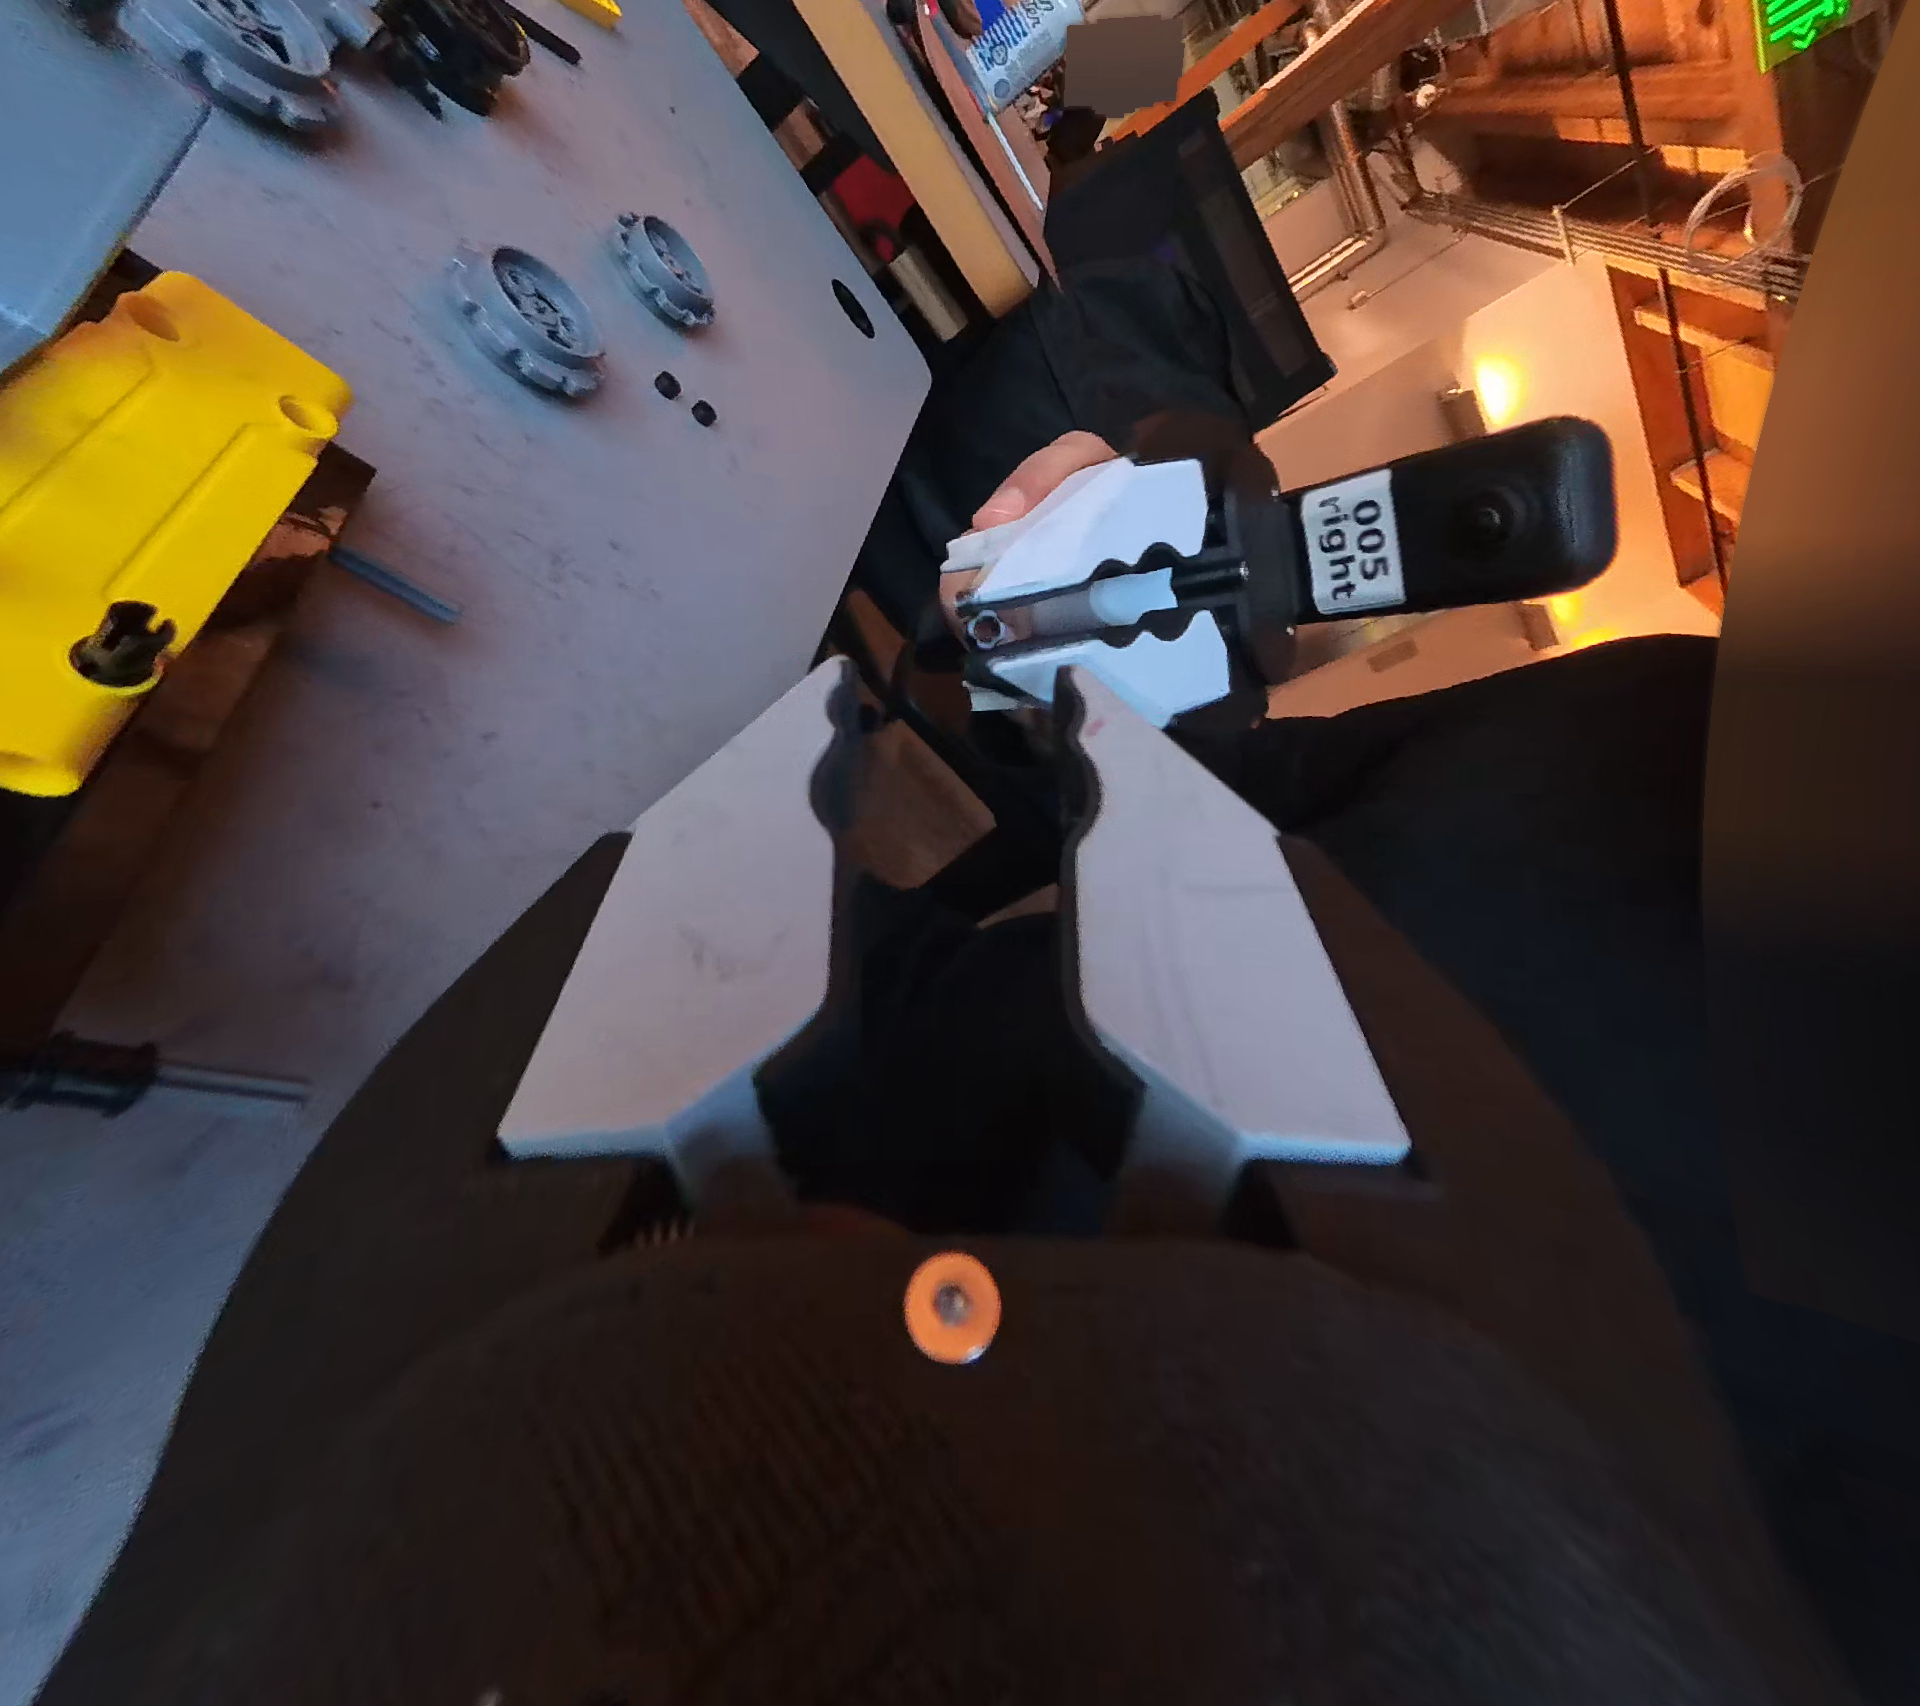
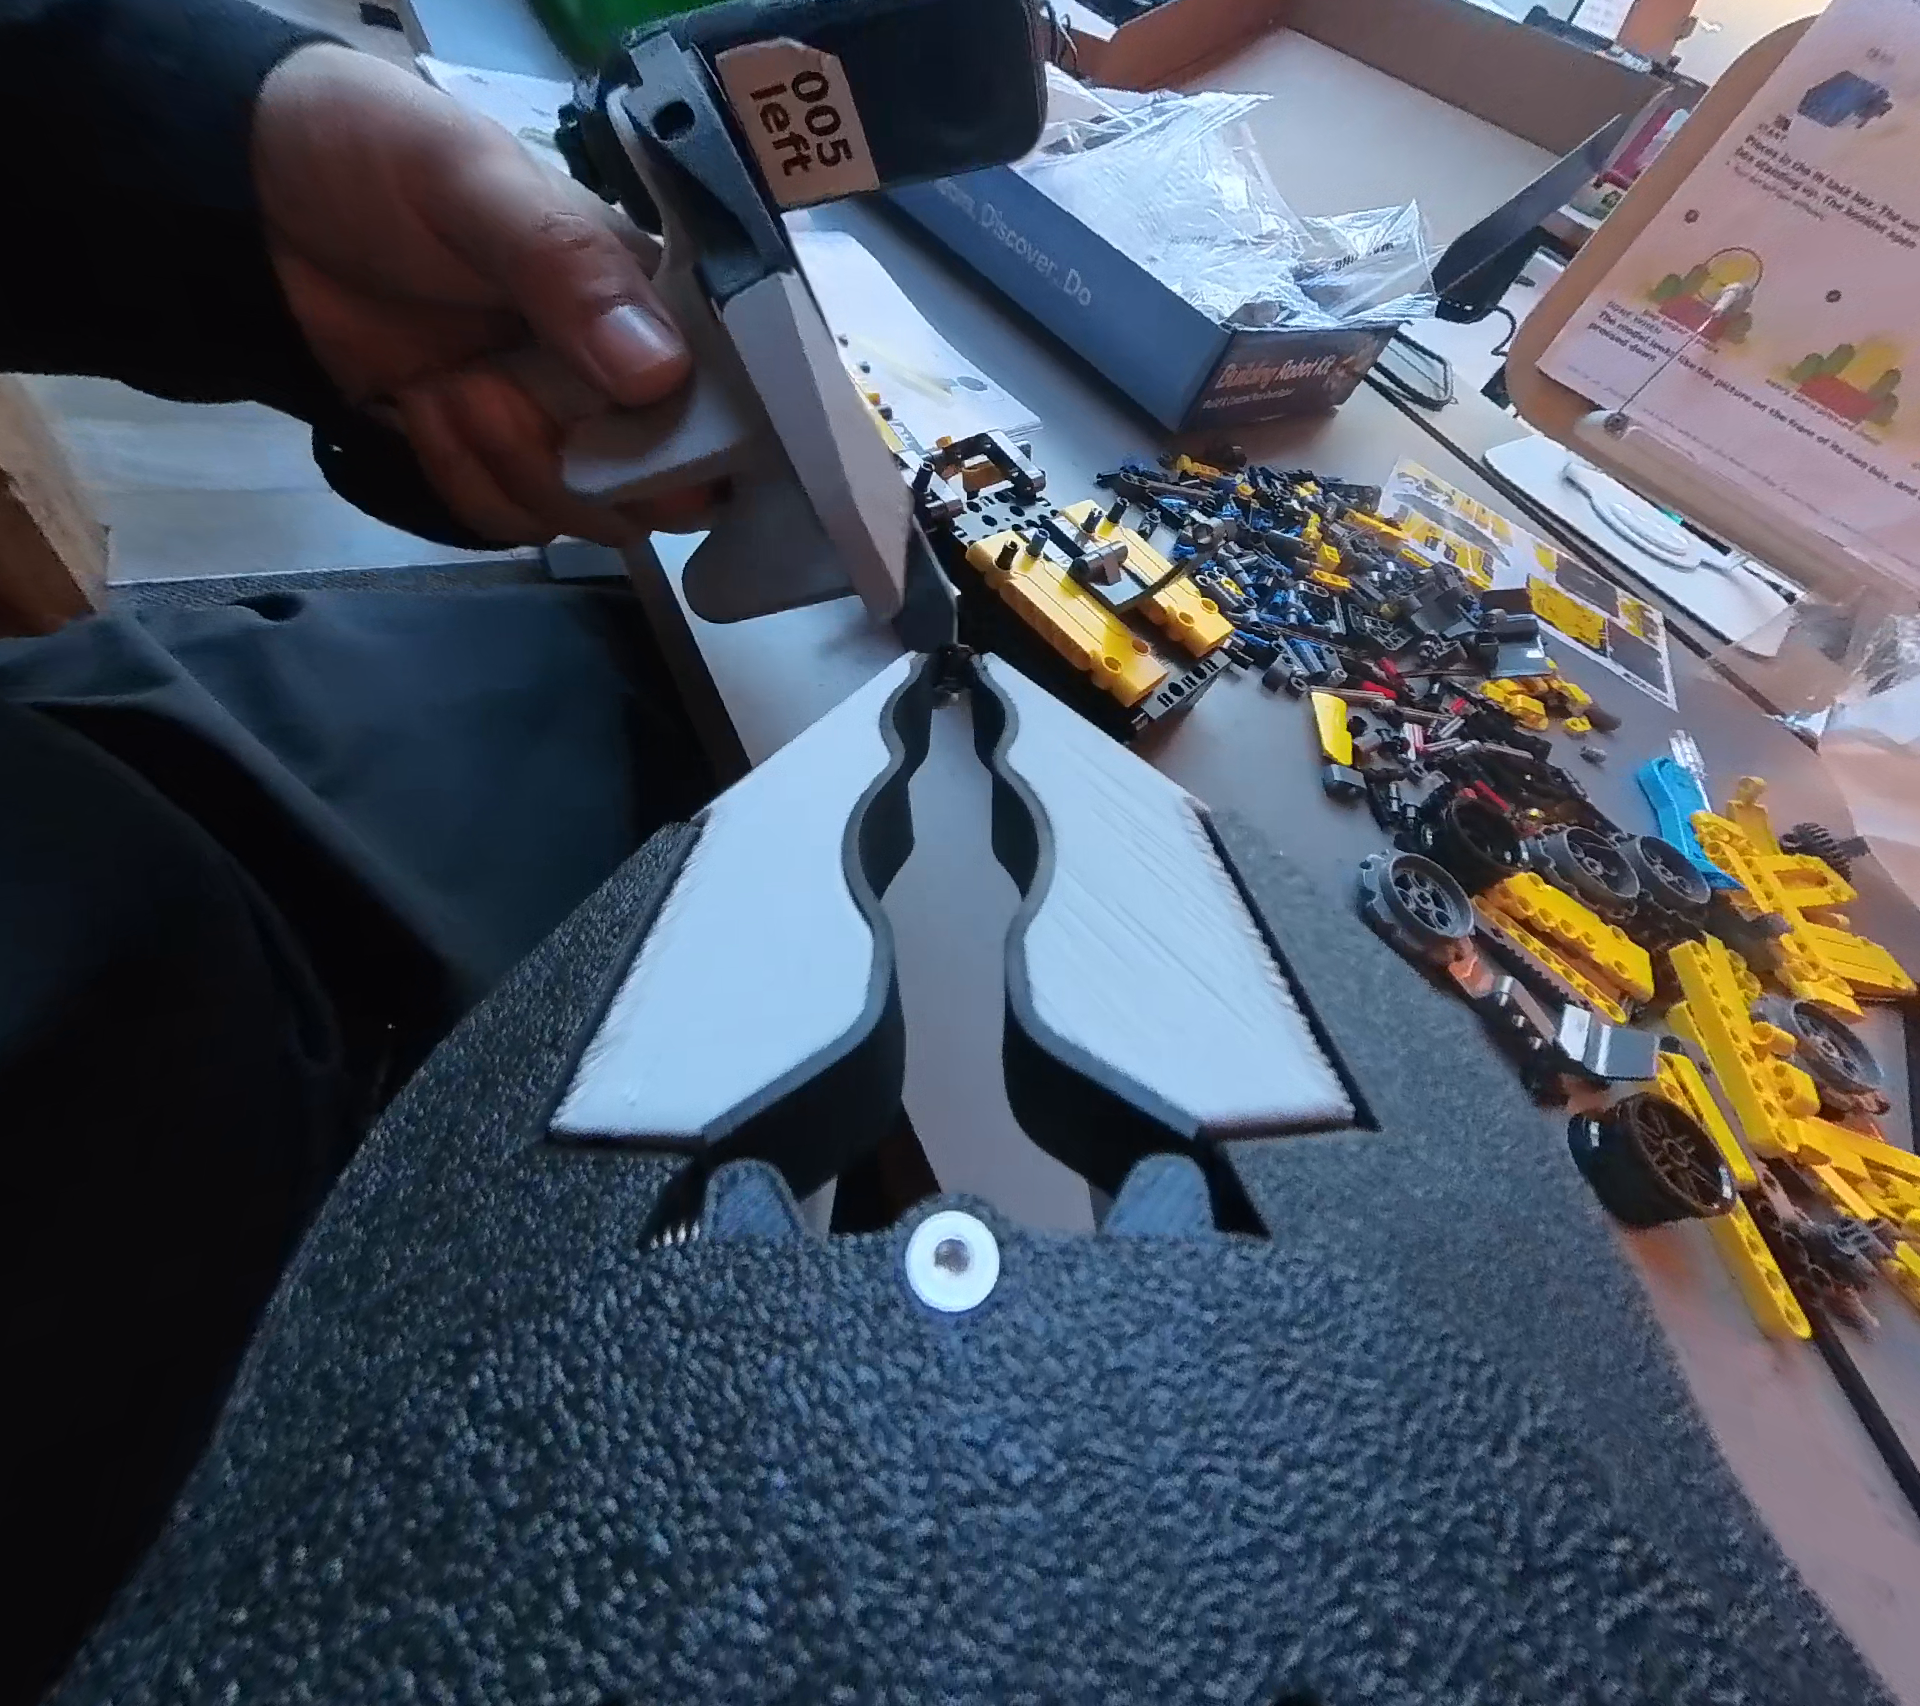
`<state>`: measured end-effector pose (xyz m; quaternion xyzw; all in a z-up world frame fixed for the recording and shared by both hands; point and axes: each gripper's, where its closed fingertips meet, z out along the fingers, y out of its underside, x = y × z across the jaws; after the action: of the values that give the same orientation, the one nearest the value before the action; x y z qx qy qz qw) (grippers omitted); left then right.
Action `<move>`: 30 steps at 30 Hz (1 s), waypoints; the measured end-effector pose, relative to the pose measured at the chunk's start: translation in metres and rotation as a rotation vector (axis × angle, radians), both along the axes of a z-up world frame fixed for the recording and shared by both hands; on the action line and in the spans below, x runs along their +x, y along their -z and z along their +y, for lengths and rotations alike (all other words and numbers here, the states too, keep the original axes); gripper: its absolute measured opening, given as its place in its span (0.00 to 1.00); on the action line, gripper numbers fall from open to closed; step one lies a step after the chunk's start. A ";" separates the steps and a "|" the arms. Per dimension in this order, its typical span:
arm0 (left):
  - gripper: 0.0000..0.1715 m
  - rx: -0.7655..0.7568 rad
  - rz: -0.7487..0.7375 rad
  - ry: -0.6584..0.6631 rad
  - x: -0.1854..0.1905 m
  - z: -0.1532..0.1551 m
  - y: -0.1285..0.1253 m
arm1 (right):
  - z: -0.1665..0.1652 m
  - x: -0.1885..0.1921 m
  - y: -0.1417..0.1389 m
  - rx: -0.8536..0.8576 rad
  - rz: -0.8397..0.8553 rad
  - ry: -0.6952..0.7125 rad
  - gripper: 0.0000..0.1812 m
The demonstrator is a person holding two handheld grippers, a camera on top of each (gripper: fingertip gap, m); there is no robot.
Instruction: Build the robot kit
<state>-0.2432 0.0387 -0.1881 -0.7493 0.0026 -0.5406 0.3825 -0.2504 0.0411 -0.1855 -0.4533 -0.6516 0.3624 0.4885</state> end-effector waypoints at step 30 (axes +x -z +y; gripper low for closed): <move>0.02 -0.015 -0.227 0.050 0.008 0.002 -0.011 | -0.003 0.002 -0.004 0.028 0.039 0.006 0.04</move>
<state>-0.2354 0.0410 -0.1772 -0.6858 -0.0261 -0.6314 0.3610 -0.2481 0.0382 -0.1815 -0.4410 -0.6456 0.3608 0.5085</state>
